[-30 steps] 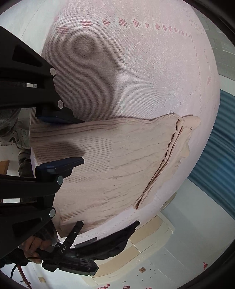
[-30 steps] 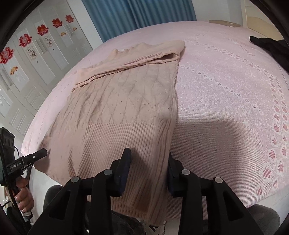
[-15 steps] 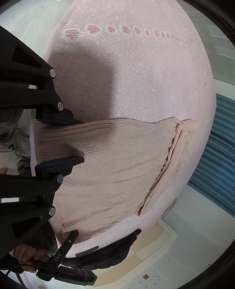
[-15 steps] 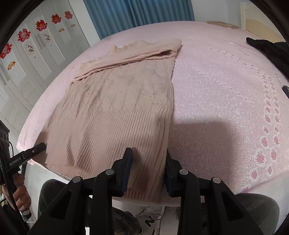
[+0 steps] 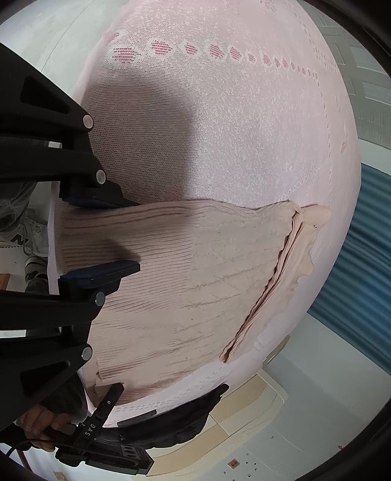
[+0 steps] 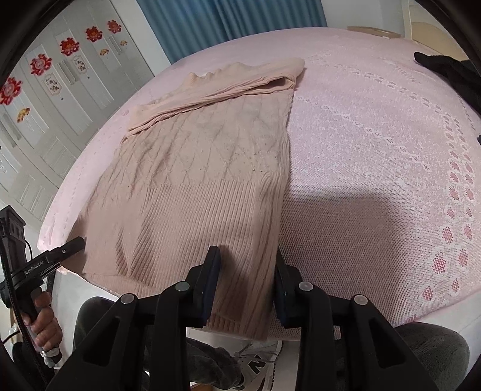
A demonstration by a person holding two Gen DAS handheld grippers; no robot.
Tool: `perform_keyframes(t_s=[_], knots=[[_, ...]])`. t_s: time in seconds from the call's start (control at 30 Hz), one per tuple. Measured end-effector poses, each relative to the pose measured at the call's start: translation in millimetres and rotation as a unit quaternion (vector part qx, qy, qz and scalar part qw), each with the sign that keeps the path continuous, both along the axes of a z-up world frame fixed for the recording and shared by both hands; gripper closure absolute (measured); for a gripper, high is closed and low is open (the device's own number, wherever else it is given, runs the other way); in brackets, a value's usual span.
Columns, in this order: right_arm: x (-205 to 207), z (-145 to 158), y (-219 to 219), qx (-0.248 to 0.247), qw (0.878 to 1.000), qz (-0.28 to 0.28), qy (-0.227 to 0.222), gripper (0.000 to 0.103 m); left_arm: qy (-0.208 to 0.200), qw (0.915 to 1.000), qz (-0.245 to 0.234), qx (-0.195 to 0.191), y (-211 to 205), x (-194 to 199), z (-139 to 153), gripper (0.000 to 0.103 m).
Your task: Fold small clothes
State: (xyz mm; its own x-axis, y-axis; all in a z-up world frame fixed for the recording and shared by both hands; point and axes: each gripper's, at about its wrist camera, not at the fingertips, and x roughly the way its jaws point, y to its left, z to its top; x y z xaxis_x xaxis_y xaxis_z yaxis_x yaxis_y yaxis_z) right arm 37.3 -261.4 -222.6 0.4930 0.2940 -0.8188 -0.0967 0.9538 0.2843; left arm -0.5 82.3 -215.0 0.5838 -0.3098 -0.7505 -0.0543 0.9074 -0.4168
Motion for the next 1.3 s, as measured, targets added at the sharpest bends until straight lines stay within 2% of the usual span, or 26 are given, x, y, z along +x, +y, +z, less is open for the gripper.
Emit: perform_keyframes(t_s=[0.23, 0.4, 0.67, 1.0, 1.3], knots=[[-1, 0, 1, -0.007, 1.0, 0.003, -0.005, 0.071, -0.003, 1.0, 0.003, 0.006, -3, 0, 0, 0.075], [-1, 0, 1, -0.013, 1.0, -0.005, -0.009, 0.079, -0.004, 1.0, 0.004, 0.002, -2, 0, 0, 0.076], [-2, 0, -2, -0.008, 1.0, -0.011, -0.008, 0.083, -0.003, 0.9999, 0.01, -0.001, 1, -1, 0, 0.079], [-2, 0, -1, -0.011, 1.0, -0.009, -0.01, 0.085, 0.008, 0.9986, 0.024, -0.046, 18, -3, -7, 0.094], [-1, 0, -7, 0.011, 1.0, -0.012, -0.003, 0.088, 0.012, 0.9972, 0.03, -0.068, 20, -4, -8, 0.096]])
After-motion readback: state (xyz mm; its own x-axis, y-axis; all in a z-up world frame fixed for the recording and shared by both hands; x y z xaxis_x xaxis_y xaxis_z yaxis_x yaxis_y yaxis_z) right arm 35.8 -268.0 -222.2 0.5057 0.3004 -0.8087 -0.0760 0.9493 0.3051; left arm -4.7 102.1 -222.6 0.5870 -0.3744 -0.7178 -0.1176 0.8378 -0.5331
